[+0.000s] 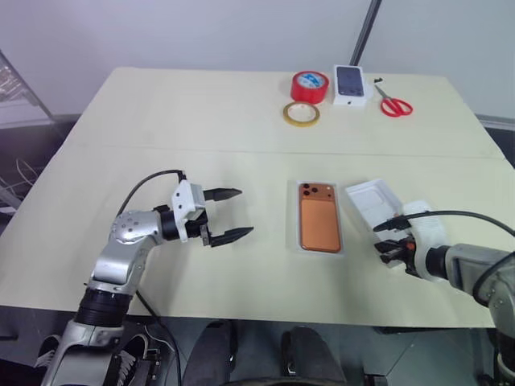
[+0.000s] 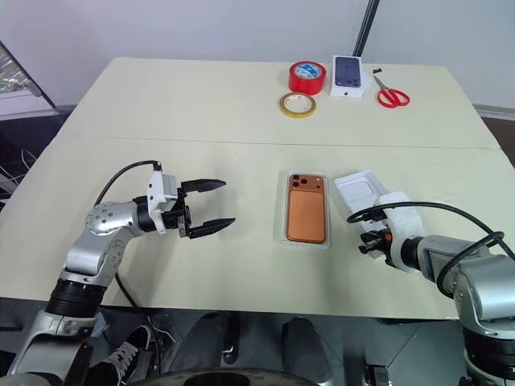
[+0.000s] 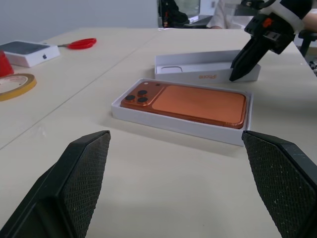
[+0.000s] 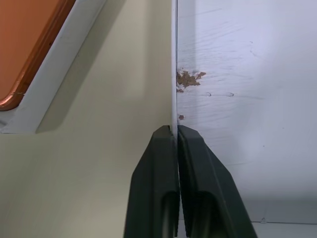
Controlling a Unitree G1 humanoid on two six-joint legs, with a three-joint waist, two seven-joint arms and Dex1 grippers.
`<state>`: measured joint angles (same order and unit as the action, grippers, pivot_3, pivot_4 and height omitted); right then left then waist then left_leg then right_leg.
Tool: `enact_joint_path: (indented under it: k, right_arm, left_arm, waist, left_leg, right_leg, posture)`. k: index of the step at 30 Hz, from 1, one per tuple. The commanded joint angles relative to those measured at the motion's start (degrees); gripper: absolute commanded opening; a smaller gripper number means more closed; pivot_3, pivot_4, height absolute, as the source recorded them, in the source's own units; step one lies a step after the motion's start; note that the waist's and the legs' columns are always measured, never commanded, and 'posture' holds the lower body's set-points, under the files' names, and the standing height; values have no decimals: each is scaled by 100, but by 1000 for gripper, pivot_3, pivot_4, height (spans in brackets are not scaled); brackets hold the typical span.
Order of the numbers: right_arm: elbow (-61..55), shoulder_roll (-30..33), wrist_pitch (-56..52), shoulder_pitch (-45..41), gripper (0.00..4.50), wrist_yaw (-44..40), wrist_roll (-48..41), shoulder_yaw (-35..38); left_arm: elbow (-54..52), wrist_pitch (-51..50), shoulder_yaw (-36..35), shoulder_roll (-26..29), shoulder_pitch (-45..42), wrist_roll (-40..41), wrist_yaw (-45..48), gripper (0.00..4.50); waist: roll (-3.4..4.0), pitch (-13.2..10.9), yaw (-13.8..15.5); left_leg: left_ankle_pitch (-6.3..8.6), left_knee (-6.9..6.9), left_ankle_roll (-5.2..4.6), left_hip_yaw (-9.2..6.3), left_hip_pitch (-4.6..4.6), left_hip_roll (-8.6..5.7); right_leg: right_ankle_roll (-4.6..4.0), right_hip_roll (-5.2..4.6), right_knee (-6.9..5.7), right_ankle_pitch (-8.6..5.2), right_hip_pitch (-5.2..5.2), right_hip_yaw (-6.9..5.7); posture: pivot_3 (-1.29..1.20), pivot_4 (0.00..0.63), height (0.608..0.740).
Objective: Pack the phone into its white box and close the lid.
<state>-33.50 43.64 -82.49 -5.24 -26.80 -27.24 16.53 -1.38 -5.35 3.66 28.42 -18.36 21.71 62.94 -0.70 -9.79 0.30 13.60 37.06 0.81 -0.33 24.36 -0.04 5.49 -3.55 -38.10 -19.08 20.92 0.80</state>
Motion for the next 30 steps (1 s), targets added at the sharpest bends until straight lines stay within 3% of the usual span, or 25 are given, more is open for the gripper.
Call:
enact_joint_path:
  k: [1, 5, 9, 14, 18, 23, 27, 30]
  right_arm:
    - [-14, -68, 110, 26, 47, 115, 58, -49]
    - [51, -411, 173, -166, 47, 191, -72, 280]
    - [527, -1453, 178, -1086, 47, 687, -116, 1266]
    - [673, -2150, 524, -1675, 47, 567, -557, 1391]
    - [716, -3263, 321, -2156, 47, 594, -1483, 1757]
    - [420, -4089, 36, -2242, 47, 737, -2796, 1989]
    - [343, -4360, -426, -1983, 47, 1137, -4109, 2048]
    - [500, -4315, -526, -1257, 47, 1761, -5196, 1835]
  left_arm:
    - [-222, -21, -48, 66, -30, 14, -58, 4500]
    - [-180, -49, -13, 64, -102, 0, -88, 4500]
    - [-137, -89, 17, 45, -186, -7, -103, 4500]
    - [-59, -145, 13, 17, -258, 11, -112, 4500]
    - [-75, -230, 17, -63, -282, -5, -253, 4500]
    - [-224, -394, -63, -140, -230, 81, -452, 4500]
    - [-282, -505, -146, -174, -225, 152, -609, 4500]
    - [-417, -572, -172, -248, -198, 236, -721, 4500]
  waist:
    - [0, 0, -8]
    - [-2, 0, -13]
    - [3, -3, -83]
    - [6, -5, -102]
    - [10, -7, -117]
    - [13, -9, -100]
    - [12, -8, -110]
    - [12, -8, -95]
  left_leg:
    - [0, 0, 0, 0, 0, 0]
    - [0, 0, 0, 0, -1, 0]
    - [0, -1, 0, 1, 1, -1]
    - [0, -12, 0, 1, 3, 0]
    - [0, -14, 0, 3, 3, 1]
    - [-1, -9, 0, 3, 4, 1]
    - [0, -9, 0, 5, 5, 0]
    - [0, -10, 0, 3, 4, 1]
  right_leg:
    - [0, 0, 0, 0, 0, 0]
    - [0, 1, 0, 0, -2, 0]
    - [1, 4, -5, 0, 4, 3]
    - [4, 10, -6, -1, 11, 2]
    - [4, 11, -12, -1, 16, 4]
    - [4, 9, -21, -1, 20, 5]
    - [4, 5, -21, -1, 20, 7]
    - [4, 2, -20, -1, 19, 5]
  posture:
    - [0, 150, 740]
    - [0, 150, 740]
    - [0, 150, 740]
    - [0, 150, 740]
    - [0, 150, 740]
    - [0, 150, 740]
    - [0, 150, 740]
    - [0, 150, 740]
